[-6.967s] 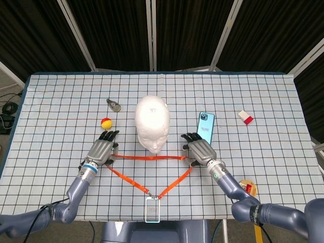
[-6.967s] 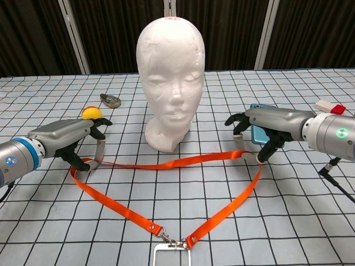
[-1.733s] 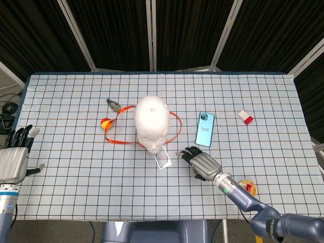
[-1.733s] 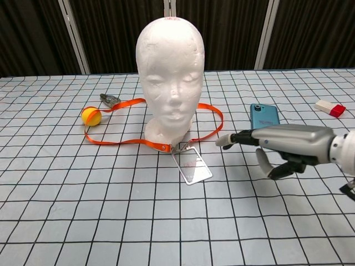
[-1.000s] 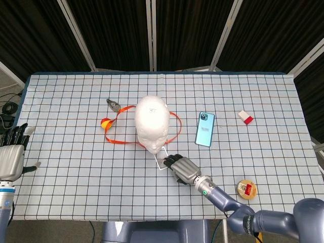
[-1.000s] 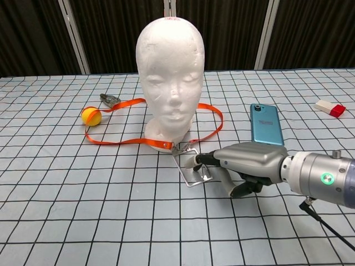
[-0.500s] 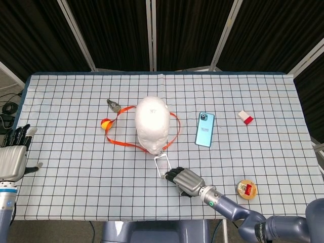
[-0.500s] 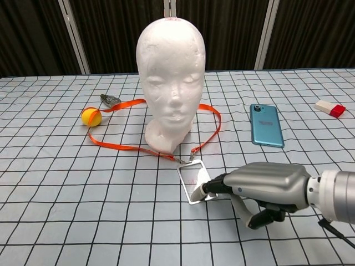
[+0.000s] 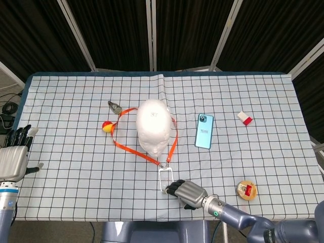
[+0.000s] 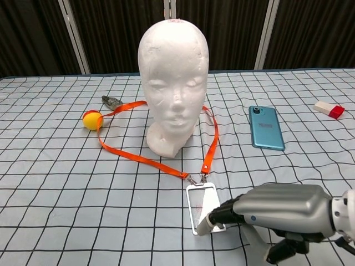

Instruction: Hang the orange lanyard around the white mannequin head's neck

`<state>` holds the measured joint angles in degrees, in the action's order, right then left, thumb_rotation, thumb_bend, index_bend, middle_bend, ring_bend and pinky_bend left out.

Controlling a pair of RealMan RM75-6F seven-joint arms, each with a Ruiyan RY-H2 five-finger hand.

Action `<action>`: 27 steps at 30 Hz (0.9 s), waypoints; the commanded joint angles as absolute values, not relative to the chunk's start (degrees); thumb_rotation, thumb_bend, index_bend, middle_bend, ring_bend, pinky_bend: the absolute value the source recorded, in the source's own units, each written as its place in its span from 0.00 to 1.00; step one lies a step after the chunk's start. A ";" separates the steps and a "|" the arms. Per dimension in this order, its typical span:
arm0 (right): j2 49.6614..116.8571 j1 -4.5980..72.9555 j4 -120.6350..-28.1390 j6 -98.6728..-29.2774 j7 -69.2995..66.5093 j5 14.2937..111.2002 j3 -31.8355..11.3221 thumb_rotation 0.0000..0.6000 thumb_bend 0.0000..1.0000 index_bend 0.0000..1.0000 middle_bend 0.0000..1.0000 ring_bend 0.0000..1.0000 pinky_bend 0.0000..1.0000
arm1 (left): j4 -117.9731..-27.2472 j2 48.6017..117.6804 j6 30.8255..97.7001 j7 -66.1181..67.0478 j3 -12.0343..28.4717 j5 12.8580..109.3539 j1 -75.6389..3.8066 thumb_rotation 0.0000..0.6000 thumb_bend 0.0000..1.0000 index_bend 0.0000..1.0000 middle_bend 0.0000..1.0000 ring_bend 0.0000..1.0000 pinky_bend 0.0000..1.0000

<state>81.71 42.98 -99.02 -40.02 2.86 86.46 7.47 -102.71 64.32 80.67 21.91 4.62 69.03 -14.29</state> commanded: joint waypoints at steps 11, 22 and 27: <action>78.96 42.90 -103.33 -40.73 1.56 90.95 10.05 1.00 1.00 0.21 0.22 0.15 0.22 | -102.75 64.70 80.46 22.60 4.83 69.28 -14.01 1.00 0.00 0.00 0.00 0.00 0.00; 74.56 41.16 -106.87 -48.61 0.07 96.33 9.82 1.00 1.00 0.21 0.22 0.15 0.23 | -102.33 64.90 79.91 22.94 5.03 69.06 -13.91 1.00 0.00 0.00 0.00 0.00 0.00; 69.16 38.23 -105.27 -57.71 4.33 102.50 10.39 1.00 1.00 0.21 0.21 0.15 0.23 | -102.25 64.65 80.15 22.41 4.93 69.52 -13.55 1.00 0.00 0.00 0.00 0.00 0.00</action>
